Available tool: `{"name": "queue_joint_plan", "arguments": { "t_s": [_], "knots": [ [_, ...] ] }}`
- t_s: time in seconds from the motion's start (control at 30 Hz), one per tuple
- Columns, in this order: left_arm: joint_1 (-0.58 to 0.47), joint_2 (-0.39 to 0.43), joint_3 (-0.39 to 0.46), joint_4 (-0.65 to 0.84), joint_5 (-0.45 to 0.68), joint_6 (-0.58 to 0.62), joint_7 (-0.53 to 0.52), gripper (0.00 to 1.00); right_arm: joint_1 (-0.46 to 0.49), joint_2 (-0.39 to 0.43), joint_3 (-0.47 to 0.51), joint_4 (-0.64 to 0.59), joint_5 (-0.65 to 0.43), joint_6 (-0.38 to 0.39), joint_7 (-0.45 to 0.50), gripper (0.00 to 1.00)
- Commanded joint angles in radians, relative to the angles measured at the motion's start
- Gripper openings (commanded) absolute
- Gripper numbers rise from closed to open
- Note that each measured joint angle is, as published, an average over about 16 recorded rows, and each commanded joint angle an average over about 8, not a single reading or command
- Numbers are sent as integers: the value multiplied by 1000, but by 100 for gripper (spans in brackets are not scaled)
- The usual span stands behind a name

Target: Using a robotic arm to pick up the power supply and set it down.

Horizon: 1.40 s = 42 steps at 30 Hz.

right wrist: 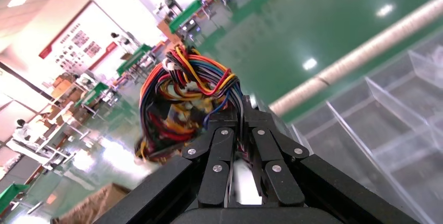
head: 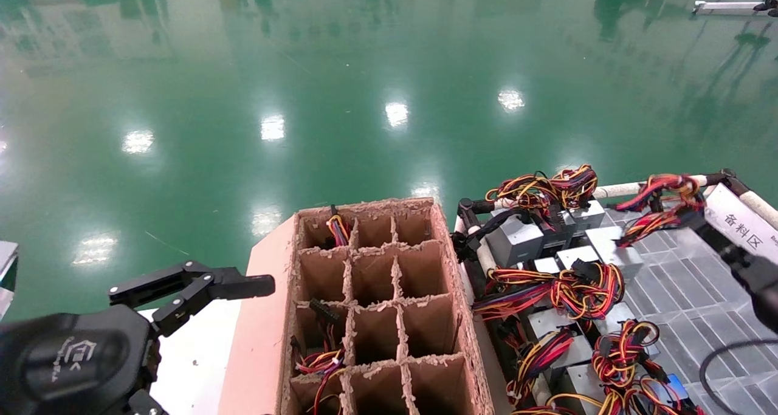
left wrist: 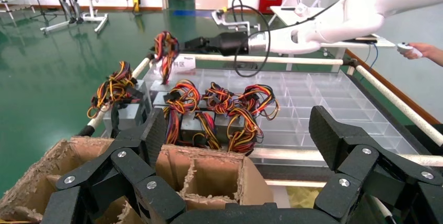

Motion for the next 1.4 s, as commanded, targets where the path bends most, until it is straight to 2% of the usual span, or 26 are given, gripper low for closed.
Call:
{"name": "queue_joint_plan", "arguments": {
  "t_s": [0.03, 0.23, 0.27, 0.3, 0.7, 1.1, 1.4],
  "knots": [
    [0, 0, 0, 0, 0, 0, 0, 100, -17, 4, -1, 4, -2, 1, 7, 6],
    [0, 0, 0, 0, 0, 0, 0, 100, -32, 14, -13, 23, -19, 1, 16, 81],
    [0, 0, 0, 0, 0, 0, 0, 100, -33, 16, -15, 25, -21, 1, 16, 93],
    [0, 0, 0, 0, 0, 0, 0, 100, -34, 16, -15, 27, -21, 1, 16, 100],
    [0, 0, 0, 0, 0, 0, 0, 100, -6, 42, -39, 44, -56, -3, 7, 100],
    [0, 0, 0, 0, 0, 0, 0, 100, 161, 204, -178, 166, -260, -2, 53, 100],
    [0, 0, 0, 0, 0, 0, 0, 100, 238, 312, -246, 345, -367, -7, 149, 100]
  ]
}}
